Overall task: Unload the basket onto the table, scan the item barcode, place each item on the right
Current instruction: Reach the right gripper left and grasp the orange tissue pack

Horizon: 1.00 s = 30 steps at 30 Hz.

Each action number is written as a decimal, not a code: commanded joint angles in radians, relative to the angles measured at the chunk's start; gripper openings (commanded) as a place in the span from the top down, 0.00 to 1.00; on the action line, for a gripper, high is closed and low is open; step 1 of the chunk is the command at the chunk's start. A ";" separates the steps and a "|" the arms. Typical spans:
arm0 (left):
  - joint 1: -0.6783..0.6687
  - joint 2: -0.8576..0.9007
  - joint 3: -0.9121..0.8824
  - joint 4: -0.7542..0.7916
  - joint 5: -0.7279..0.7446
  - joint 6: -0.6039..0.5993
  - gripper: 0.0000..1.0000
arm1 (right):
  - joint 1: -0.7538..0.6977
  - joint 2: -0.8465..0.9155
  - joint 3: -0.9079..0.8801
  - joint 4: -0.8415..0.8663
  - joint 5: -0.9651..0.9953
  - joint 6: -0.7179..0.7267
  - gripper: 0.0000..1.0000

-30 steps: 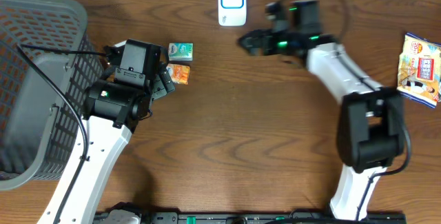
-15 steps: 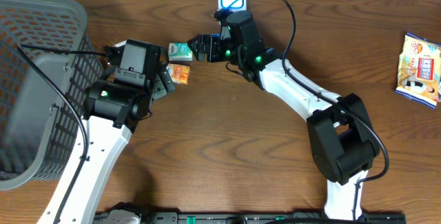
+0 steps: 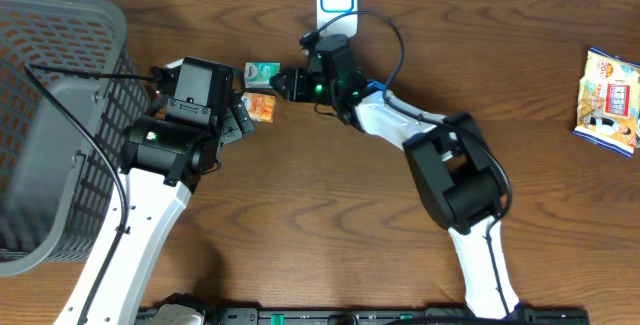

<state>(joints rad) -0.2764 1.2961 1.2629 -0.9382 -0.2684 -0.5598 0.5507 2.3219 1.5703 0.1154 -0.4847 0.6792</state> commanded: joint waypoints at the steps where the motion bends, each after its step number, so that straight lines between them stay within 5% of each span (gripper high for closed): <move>1: 0.003 0.006 0.004 -0.003 -0.018 0.010 0.02 | 0.023 0.018 0.117 -0.056 -0.046 -0.034 0.59; 12: 0.003 0.006 0.004 -0.003 -0.018 0.010 0.02 | 0.061 0.040 0.189 -0.187 0.022 -0.140 0.62; 23: 0.003 0.006 0.004 -0.003 -0.018 0.010 0.02 | 0.103 0.041 0.189 -0.279 0.116 -0.273 0.53; 30: 0.003 0.006 0.004 -0.003 -0.018 0.010 0.02 | 0.106 0.041 0.189 -0.345 0.112 -0.340 0.59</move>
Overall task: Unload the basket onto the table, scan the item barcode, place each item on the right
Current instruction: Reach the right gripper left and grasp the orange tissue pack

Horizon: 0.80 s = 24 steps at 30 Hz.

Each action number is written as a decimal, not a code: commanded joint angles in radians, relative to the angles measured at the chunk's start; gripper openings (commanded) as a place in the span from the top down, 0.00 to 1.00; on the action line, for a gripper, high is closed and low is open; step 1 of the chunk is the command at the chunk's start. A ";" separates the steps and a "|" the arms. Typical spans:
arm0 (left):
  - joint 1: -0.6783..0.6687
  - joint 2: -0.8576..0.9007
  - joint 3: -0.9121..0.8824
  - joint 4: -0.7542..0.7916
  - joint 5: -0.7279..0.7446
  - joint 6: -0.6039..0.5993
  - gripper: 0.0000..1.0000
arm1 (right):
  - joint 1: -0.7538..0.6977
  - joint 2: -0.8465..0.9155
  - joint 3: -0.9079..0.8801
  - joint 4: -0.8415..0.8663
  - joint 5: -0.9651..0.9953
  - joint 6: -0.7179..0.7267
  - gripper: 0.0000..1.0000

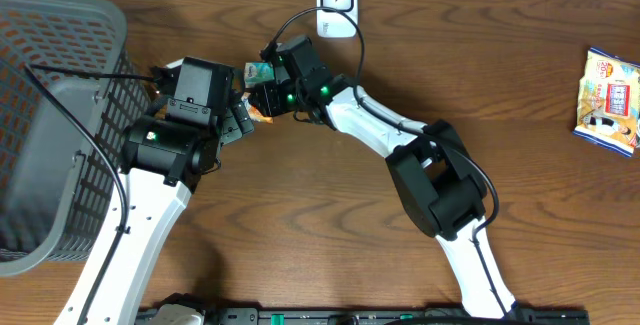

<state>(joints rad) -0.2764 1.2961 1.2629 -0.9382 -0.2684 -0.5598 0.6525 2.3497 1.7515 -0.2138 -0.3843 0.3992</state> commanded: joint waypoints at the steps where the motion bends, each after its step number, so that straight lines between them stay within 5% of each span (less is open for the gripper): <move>1: 0.003 0.006 0.004 -0.003 -0.018 0.010 0.02 | 0.004 0.013 0.008 -0.027 0.011 -0.069 0.61; 15: 0.003 0.006 0.004 -0.003 -0.018 0.010 0.02 | 0.002 -0.057 0.009 -0.268 -0.110 -0.178 0.64; 24: 0.003 0.006 0.004 -0.003 -0.018 0.010 0.02 | 0.002 -0.172 0.009 -0.290 0.123 -0.180 0.52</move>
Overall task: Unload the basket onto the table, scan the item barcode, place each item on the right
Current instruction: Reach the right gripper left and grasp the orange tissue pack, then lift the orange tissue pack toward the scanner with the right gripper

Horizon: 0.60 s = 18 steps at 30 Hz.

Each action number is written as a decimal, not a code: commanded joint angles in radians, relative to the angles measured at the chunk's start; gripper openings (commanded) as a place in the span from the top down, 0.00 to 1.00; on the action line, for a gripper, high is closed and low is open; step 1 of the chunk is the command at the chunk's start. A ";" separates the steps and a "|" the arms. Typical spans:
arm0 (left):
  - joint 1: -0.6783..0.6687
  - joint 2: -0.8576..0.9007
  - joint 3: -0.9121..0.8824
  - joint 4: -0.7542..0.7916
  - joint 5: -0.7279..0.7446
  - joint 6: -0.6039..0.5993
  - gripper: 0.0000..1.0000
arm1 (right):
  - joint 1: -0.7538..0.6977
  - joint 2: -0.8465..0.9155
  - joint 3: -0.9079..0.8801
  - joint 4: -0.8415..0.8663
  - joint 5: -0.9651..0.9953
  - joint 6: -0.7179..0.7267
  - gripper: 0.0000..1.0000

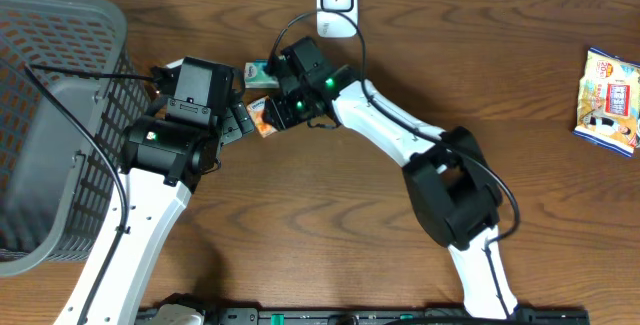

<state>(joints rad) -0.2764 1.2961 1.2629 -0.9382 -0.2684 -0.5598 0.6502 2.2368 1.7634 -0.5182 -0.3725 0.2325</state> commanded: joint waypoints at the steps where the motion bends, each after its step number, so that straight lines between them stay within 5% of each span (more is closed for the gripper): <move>1: 0.003 0.006 0.004 -0.003 -0.018 0.010 0.02 | 0.004 -0.059 -0.003 0.022 0.126 -0.013 0.51; 18: 0.003 0.006 0.004 -0.003 -0.017 0.010 0.02 | 0.005 0.090 -0.004 0.083 0.037 -0.013 0.52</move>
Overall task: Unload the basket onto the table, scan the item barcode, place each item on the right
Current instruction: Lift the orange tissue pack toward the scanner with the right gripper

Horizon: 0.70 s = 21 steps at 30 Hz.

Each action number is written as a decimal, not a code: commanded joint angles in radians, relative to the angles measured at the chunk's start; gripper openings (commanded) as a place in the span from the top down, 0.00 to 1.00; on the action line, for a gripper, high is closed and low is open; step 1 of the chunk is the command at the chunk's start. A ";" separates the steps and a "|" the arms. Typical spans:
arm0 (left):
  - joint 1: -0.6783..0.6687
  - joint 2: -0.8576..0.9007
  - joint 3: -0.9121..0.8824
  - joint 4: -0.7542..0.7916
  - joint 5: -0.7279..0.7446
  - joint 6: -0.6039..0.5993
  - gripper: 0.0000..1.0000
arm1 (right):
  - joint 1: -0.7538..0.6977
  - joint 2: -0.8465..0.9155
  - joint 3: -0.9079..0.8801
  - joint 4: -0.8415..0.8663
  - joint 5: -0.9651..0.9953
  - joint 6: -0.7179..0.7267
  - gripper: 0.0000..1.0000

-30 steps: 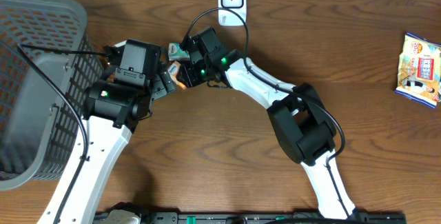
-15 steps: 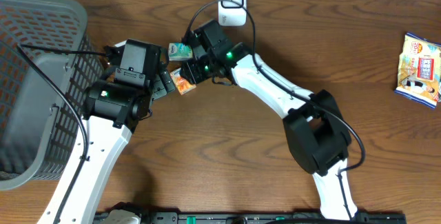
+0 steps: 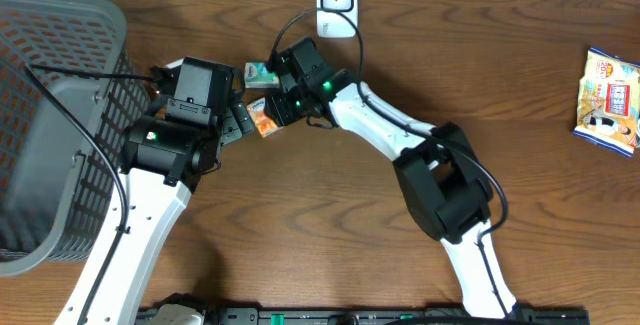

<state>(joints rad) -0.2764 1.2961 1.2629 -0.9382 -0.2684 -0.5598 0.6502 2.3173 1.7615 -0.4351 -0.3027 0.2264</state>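
A small orange packet (image 3: 262,122) lies on the wooden table between the two arms. My right gripper (image 3: 279,106) is down at its right edge, touching or nearly touching it; the wrist hides the fingers. My left gripper (image 3: 240,119) sits just left of the packet, its dark fingers apparently spread and nothing seen between them. A small green-and-white packet (image 3: 259,72) lies just above, beside the right wrist. The white scanner stands at the table's far edge, right of both grippers.
A grey mesh basket (image 3: 60,115) fills the left side, beside the left arm. A white, yellow and blue snack bag (image 3: 608,100) lies at the far right. A black cable (image 3: 330,35) loops from the right wrist towards the scanner.
The right forearm has swung slightly. The right gripper stays at the orange packet's right edge. The packet, the left arm and the green packet have not visibly moved.
The right gripper was first below the scanner, right of both packets, with the orange packet off the left gripper's tips. It then reached left over them. Later it was lower, with the orange packet shifted slightly towards the near edge, where both remain. The left arm stayed still.
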 commanded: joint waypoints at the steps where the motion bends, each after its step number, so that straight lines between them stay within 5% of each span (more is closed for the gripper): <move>1: 0.003 0.006 0.004 -0.003 -0.018 0.010 0.02 | 0.005 0.012 -0.002 -0.003 -0.032 -0.007 0.52; 15: 0.003 0.006 0.004 -0.003 -0.018 0.010 0.02 | 0.006 0.088 -0.004 -0.002 -0.123 0.004 0.56; 21: 0.003 0.006 0.004 -0.003 -0.017 0.010 0.02 | 0.003 0.101 -0.004 -0.003 -0.123 0.005 0.99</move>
<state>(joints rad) -0.2764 1.2961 1.2629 -0.9386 -0.2684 -0.5598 0.6483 2.3684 1.7668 -0.4213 -0.4286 0.2298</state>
